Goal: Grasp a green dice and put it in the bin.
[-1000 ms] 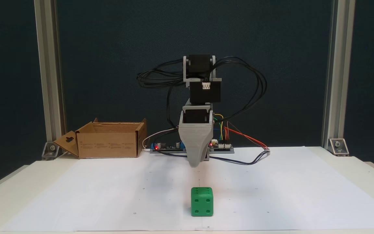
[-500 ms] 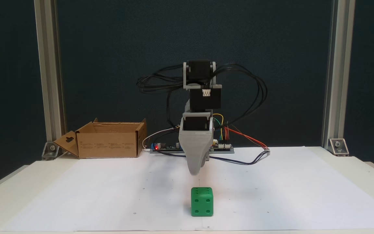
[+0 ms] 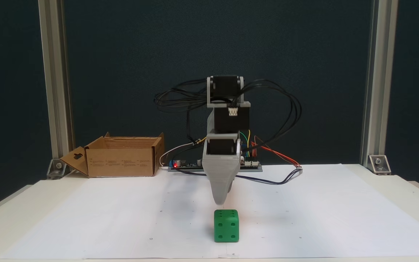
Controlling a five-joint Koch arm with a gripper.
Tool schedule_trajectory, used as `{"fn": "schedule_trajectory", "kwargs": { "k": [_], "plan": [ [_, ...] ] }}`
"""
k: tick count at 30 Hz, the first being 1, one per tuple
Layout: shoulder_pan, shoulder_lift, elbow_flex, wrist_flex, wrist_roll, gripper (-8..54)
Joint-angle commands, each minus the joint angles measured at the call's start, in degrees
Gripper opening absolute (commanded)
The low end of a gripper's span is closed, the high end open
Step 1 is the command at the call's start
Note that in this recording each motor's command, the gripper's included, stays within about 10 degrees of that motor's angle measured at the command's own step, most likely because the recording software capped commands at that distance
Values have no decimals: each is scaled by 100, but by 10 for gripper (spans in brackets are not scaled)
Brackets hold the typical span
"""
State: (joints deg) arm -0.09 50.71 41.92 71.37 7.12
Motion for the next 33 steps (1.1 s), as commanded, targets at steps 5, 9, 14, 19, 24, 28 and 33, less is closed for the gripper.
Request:
{"fn": "schedule_trajectory", "kwargs": {
  "k": [5,9,14,19,24,28,33],
  "plan": [
    [-88,-26,-334,-70,211,432],
    [-88,-35,-334,-141,211,432],
    [-79,-70,-334,-202,211,431],
    [-88,-88,-334,-202,211,432],
    [-88,-105,-334,-202,211,432],
    [-97,-149,-334,-202,202,432],
    [-97,-185,-334,-202,193,432]
  ]
}}
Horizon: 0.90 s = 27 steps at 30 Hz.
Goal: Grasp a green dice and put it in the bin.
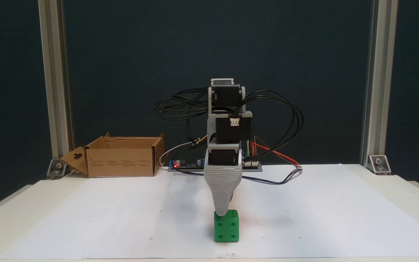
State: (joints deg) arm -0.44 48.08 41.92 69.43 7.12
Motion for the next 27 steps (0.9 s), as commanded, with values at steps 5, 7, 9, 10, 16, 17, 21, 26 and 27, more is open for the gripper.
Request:
{"fn": "schedule_trajectory", "kwargs": {
  "k": [5,7,9,10,16,17,21,26,27],
  "plan": [
    [-62,35,-334,-18,193,431],
    [-62,0,-334,-26,193,431],
    [-62,-26,-334,-44,202,431],
    [-62,-44,-334,-53,202,431],
    [-62,-141,-325,-141,202,431],
    [-62,-176,-325,-176,202,431],
    [-62,-246,-325,-255,202,431],
    [-62,-334,-308,-290,193,431],
    [-62,-343,-299,-299,193,431]
  ]
}}
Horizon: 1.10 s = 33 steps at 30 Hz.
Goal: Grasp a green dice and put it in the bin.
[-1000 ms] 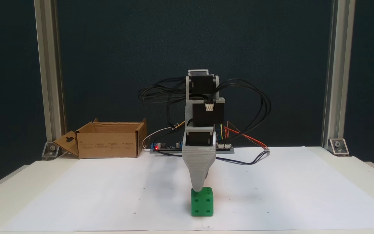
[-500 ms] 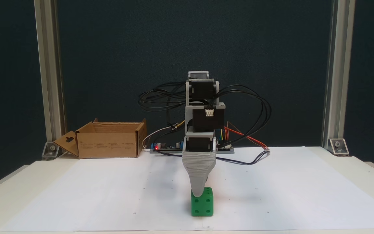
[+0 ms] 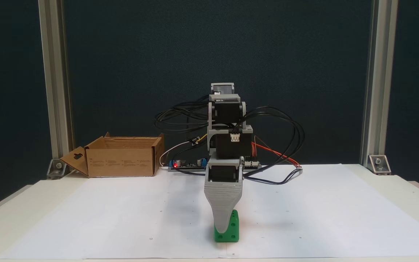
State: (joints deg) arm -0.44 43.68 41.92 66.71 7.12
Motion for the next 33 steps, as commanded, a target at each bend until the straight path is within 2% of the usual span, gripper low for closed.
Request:
{"fn": "schedule_trajectory", "kwargs": {
  "k": [1,33],
  "plan": [
    [-62,97,-281,-26,193,431],
    [-114,-229,-255,-141,149,422]
  ]
}}
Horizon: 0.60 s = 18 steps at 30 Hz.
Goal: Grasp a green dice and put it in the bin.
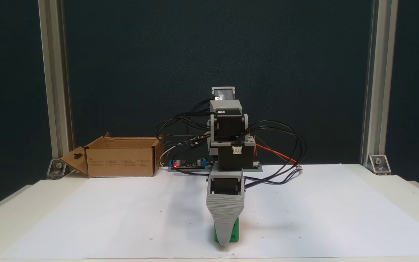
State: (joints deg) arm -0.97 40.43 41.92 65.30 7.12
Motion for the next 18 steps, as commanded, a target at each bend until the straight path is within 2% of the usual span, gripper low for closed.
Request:
{"fn": "schedule_trajectory", "kwargs": {
  "k": [1,18],
  "plan": [
    [-62,88,-255,-9,149,422],
    [26,70,-255,-70,53,421]
  ]
}}
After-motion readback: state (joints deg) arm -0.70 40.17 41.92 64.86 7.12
